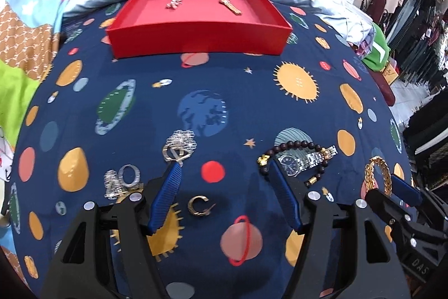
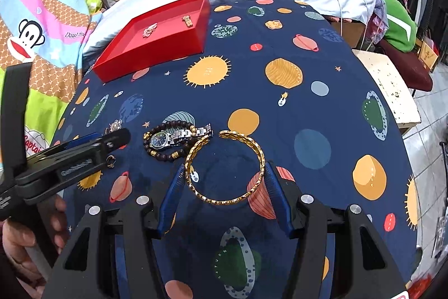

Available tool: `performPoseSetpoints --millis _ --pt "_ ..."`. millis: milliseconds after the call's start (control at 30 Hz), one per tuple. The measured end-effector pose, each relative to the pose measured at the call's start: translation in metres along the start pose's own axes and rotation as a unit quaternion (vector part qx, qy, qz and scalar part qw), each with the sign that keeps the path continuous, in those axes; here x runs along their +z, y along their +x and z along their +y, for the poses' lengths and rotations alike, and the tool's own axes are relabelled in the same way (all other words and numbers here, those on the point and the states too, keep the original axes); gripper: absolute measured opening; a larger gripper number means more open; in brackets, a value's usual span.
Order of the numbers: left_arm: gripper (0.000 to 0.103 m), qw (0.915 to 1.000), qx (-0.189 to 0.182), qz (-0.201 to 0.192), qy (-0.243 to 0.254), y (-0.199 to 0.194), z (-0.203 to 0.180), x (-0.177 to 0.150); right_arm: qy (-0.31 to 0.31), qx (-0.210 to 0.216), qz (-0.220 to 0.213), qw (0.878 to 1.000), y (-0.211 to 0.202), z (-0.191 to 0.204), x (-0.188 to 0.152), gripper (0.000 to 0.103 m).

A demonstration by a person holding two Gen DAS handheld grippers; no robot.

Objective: Organize jewelry
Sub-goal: 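Grasp the black bead bracelet with the left tool while the right tool holds the bangle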

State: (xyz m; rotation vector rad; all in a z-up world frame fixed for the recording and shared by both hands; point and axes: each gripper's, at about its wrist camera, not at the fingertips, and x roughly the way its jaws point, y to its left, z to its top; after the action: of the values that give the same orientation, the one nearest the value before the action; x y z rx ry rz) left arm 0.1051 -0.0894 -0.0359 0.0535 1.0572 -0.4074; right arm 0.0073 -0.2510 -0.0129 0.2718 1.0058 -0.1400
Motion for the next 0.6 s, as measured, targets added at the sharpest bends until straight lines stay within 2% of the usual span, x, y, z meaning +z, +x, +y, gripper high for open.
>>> performPoseSetpoints --millis 133,267,400,467,600 --pt "0.05 0.9999 -0.012 0.011 0.003 0.011 -0.006 0.001 0.003 0.003 -0.001 1.0 0.0 -0.002 0.0 0.057" --pt "0.046 0.9995 -0.016 0.016 0.019 0.02 -0.014 0.001 0.008 0.006 -0.001 1.0 0.001 -0.005 0.0 0.057" --pt "0.039 0.9992 0.001 0.003 0.04 0.023 -0.02 0.0 0.011 0.008 -0.001 1.0 0.001 -0.007 0.001 0.057" --pt "0.033 0.9986 0.007 -0.003 0.053 0.025 -0.024 -0.001 0.012 0.009 -0.001 1.0 0.002 -0.008 0.002 0.057" --pt "0.011 0.9975 -0.004 -0.005 0.071 0.025 -0.031 -0.001 0.013 0.011 0.0 1.0 0.002 -0.008 0.002 0.057"
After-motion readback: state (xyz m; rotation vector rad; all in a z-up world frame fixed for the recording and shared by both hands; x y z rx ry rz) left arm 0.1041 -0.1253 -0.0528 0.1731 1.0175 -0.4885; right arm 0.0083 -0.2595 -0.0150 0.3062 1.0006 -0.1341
